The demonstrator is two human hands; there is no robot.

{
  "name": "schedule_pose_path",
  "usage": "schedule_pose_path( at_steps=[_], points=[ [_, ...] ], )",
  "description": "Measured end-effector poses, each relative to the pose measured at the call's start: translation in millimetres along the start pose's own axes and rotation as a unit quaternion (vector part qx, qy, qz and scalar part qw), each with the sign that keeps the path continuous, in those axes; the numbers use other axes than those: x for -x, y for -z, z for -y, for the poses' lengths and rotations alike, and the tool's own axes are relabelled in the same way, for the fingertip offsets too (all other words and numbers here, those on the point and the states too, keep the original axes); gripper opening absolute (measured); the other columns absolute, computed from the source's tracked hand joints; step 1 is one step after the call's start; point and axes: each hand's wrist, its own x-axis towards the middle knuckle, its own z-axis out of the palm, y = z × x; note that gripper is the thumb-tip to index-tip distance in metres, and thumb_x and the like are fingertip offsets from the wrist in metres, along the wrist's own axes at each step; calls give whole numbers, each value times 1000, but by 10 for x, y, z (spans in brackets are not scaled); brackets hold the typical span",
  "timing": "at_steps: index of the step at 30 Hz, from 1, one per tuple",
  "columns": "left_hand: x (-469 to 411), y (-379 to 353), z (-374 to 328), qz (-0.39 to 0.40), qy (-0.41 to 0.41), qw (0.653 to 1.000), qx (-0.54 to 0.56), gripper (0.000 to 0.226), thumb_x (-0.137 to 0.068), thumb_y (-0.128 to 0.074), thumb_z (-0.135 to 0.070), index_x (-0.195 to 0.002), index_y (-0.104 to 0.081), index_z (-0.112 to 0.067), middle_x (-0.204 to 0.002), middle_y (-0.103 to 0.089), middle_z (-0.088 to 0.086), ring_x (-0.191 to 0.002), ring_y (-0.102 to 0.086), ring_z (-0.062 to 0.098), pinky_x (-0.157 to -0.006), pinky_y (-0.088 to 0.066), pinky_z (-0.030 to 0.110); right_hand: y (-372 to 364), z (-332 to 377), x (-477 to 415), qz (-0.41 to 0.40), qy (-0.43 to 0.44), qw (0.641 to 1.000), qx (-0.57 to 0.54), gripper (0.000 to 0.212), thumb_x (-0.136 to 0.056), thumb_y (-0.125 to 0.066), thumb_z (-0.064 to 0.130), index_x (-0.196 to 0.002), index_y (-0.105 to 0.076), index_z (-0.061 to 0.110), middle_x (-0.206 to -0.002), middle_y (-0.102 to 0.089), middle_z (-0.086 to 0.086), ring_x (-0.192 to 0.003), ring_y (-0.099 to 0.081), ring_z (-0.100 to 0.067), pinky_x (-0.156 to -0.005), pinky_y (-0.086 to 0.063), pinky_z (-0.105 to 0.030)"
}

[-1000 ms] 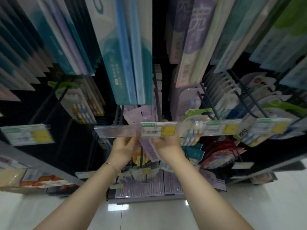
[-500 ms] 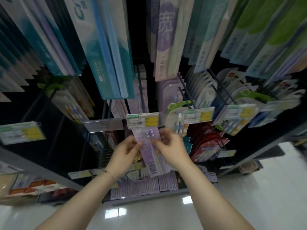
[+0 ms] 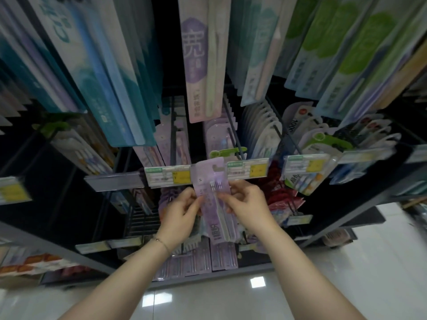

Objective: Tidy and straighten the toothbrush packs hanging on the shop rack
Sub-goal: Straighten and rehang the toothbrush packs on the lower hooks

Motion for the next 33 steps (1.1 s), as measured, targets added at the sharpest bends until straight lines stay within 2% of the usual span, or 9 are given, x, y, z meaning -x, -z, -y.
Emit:
schedule_pose_path(
  at_steps=[4, 7, 9, 12, 16, 19, 22, 26, 33],
  points=[
    [0, -10, -20, -28, -1, 1000, 12, 10, -99, -54, -27, -98, -63, -21, -80, -72, -3, -73, -67, 8, -73, -53, 36, -25, -26, -91, 7, 10, 1000, 21, 8, -86, -72, 15, -90, -72, 8, -64, -65, -18, -56, -59, -18, -63, -56, -41],
    [15, -22, -60, -13, -5, 1000, 11, 10, -101, -53, -19, -102, -63, -18, -83, -73, -3, -79, -69, 8, -76, -54, 33, 31, -49, -87, 13, 15, 1000, 1, 6, -86, -72, 14, -88, -71, 9, -74, -66, -26, -57, -59, -20, -63, -56, -42],
    [0, -51, -110, 5, -11, 1000, 13, 11, -102, -53, -20, -105, -63, -19, -91, -74, 0, -89, -71, 15, -82, -57, 38, 115, -38, -65, 12, 20, 1000, -10, 4, -87, -71, 9, -87, -71, 13, -74, -68, -23, -56, -60, -17, -62, -54, -36],
    [-78, -137, -182, 23, -15, 1000, -8, 12, -102, -52, -20, -104, -63, -23, -87, -72, -14, -77, -67, 1, -71, -52, 22, 273, -22, -62, 8, 27, 999, -27, 18, -88, -68, 3, -94, -72, 18, -73, -70, -9, -57, -60, -18, -62, -53, -32],
    [-152, -217, -243, 24, -8, 1000, -18, 19, -102, -51, -22, -117, -64, -25, -100, -73, -18, -90, -68, -2, -79, -53, 17, 393, 4, -110, 25, 49, 998, -9, 22, -89, -67, 3, -107, -71, 15, -73, -72, -7, -53, -59, -13, -61, -52, -26],
    [-179, -259, -260, 11, 4, 1000, -8, 15, -102, -50, -17, -110, -64, -18, -80, -70, -23, -61, -59, -9, -58, -44, 7, 406, 20, -147, 36, 46, 998, -19, 21, -90, -65, 1, -106, -69, 15, -54, -62, 10, -47, -53, -5, -58, -47, -19],
    [-222, -283, -261, -8, 9, 1000, -5, 12, -102, -52, -15, -100, -63, -18, -71, -68, -22, -56, -57, -7, -53, -42, 8, 405, 51, -185, 37, 40, 998, -24, 20, -90, -65, -1, -100, -69, 16, -52, -61, 19, -51, -56, -3, -61, -52, -22],
    [-255, -296, -280, -8, 13, 1000, 1, 10, -101, -53, -15, -98, -63, -14, -70, -69, -19, -57, -58, -6, -52, -42, 10, 410, 89, -217, 20, 34, 997, -66, 27, -88, -68, -1, -92, -71, 26, -80, -74, 20, -78, -69, -2, -68, -57, -27],
    [-356, -325, -309, -8, 13, 1000, -24, 20, -101, -52, -24, -95, -65, -10, -88, -70, 8, -80, -64, 20, -75, -50, 28, 544, -4, -295, -4, 18, 998, -63, 21, -90, -65, -1, -87, -69, 20, -73, -72, 17, -65, -63, 2, -58, -53, -21]
  ],
)
